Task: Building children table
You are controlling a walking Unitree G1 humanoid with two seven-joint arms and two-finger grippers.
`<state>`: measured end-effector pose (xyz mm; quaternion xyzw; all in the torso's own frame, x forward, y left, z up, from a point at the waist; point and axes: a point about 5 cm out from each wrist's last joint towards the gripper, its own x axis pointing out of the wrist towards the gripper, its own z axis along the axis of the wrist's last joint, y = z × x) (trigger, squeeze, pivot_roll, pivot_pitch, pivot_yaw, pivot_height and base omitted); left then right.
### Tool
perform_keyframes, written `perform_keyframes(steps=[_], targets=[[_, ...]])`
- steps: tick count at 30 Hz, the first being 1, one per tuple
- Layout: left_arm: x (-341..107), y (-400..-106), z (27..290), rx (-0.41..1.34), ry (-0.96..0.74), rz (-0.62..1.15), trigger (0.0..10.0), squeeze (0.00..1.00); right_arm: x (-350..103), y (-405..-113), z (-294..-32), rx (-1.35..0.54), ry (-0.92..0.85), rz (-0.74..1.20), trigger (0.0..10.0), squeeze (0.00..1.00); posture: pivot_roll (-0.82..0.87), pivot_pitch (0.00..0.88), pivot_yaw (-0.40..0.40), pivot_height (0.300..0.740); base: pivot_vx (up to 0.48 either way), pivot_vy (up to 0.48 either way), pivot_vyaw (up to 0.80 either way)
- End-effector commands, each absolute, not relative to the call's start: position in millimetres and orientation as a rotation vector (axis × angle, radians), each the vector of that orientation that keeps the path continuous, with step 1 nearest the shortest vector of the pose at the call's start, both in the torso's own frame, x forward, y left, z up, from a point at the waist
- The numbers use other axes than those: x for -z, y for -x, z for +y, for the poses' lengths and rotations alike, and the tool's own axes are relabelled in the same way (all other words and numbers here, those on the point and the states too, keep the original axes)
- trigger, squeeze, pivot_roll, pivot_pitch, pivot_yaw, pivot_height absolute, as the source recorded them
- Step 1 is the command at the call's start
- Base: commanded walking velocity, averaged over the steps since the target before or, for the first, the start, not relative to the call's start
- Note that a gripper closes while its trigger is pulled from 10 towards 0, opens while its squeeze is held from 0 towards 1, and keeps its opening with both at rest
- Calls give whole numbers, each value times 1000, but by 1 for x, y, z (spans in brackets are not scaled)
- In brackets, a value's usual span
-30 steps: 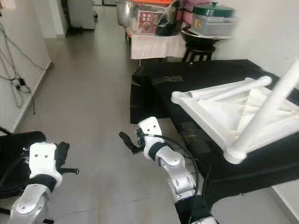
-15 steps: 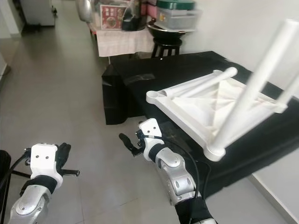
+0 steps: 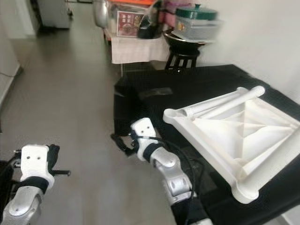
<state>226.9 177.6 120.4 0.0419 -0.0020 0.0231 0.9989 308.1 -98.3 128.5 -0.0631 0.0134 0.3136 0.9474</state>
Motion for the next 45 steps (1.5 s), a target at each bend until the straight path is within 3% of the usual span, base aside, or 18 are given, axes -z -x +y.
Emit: perform_keyframes(steps=[1, 25, 35, 45], targets=[[-122, -228, 173, -30, -77, -9, 10000, 0, -127, -309, -102, -621, 134, 42, 10000, 0, -270, 9, -72, 740, 364, 0, 0], [-124, -228, 173, -30, -74, -11, 10000, 0, -127, -311, -102, -620, 132, 49, 10000, 0, -268, 12, -75, 740, 363, 0, 0], [-123, -229, 175, -32, -73, -1, 10000, 0, -126, -310, -100, -629, 130, 55, 10000, 0, -265, 12, -69, 740, 350, 0, -761], [-123, -229, 176, -34, -69, 0, 10000, 0, -126, -309, -99, -640, 125, 53, 10000, 0, -264, 15, -66, 740, 0, 0, -800]])
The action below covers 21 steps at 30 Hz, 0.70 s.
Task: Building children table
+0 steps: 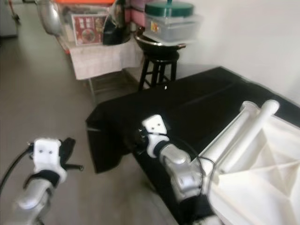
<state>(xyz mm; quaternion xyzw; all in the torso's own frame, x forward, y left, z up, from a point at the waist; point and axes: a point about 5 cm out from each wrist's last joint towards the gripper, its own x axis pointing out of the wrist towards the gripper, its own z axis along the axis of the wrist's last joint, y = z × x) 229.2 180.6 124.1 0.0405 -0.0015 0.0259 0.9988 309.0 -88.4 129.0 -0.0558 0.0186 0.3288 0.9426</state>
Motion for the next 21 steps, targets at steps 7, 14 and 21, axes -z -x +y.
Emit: perform_keyframes(steps=[7, 14, 21], targets=[[-123, -229, 176, -24, -66, 1, 10000, 0, -127, -309, -98, -650, 116, 40, 10000, 0, -264, 14, -64, 740, 0, 0, -800], [-122, -230, 176, -19, -57, 3, 10000, 0, -128, -308, -97, -660, 125, 28, 10000, 0, -261, 11, -64, 740, 0, 0, -800], [-121, -230, 177, -16, -60, 2, 10000, 0, -128, -307, -96, -665, 130, 22, 10000, 0, -245, 5, -64, 740, 0, 0, -800]])
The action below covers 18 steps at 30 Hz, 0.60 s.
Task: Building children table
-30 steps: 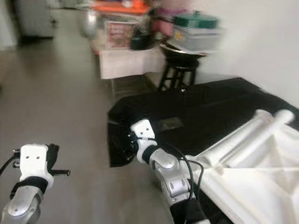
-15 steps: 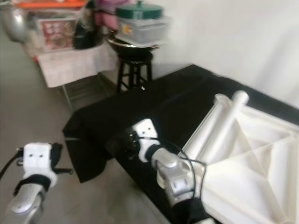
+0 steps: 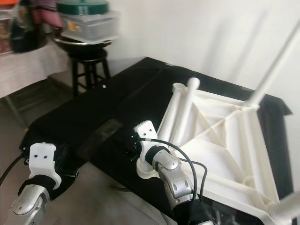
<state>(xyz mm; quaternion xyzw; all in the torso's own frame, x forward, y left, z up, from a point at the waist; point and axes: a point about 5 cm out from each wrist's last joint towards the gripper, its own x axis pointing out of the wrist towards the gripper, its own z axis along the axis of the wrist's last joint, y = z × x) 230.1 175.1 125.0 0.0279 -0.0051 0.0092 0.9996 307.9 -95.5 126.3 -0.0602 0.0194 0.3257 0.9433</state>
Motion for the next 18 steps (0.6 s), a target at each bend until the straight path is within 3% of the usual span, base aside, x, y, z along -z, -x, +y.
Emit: perform_keyframes(steps=[1, 18], targets=[[-121, -229, 176, -17, -60, 1, 10000, 0, -128, -307, -96, -666, 131, 21, 10000, 0, -242, 3, -66, 740, 0, 0, -800], [-122, -230, 175, -21, -61, -15, 10000, 0, -130, -307, -97, -675, 118, 1, 10000, 0, -260, 5, -73, 740, 0, 0, -800]])
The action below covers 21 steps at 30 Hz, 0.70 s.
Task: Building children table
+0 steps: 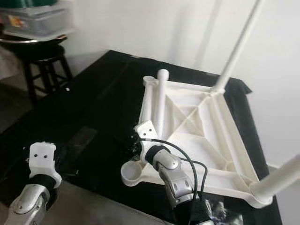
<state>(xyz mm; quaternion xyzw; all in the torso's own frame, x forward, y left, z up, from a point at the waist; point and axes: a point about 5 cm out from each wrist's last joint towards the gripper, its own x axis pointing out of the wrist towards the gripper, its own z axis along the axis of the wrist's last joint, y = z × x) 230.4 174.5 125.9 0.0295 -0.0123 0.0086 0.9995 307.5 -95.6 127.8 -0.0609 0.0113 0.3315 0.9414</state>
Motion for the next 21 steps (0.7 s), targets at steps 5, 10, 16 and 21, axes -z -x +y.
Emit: perform_keyframes(steps=[5, 10, 16, 21], targets=[[-122, -230, 176, -20, -64, -18, 10000, 0, -131, -307, -97, -677, 109, -7, 10000, 0, -263, 4, -69, 740, 0, 0, -800], [-122, -230, 176, -17, -67, -19, 10000, 0, -131, -307, -96, -676, 105, -11, 10000, 0, -263, 5, -66, 740, 0, 0, -800], [-122, -230, 177, -20, -77, -20, 10000, 0, -131, -307, -96, -673, 100, -11, 10000, 0, -262, 5, -67, 740, 0, 0, -800], [-122, -230, 177, -22, -81, -21, 10000, 0, -131, -307, -96, -672, 99, -10, 10000, 0, -262, 5, -65, 740, 0, 0, -800]])
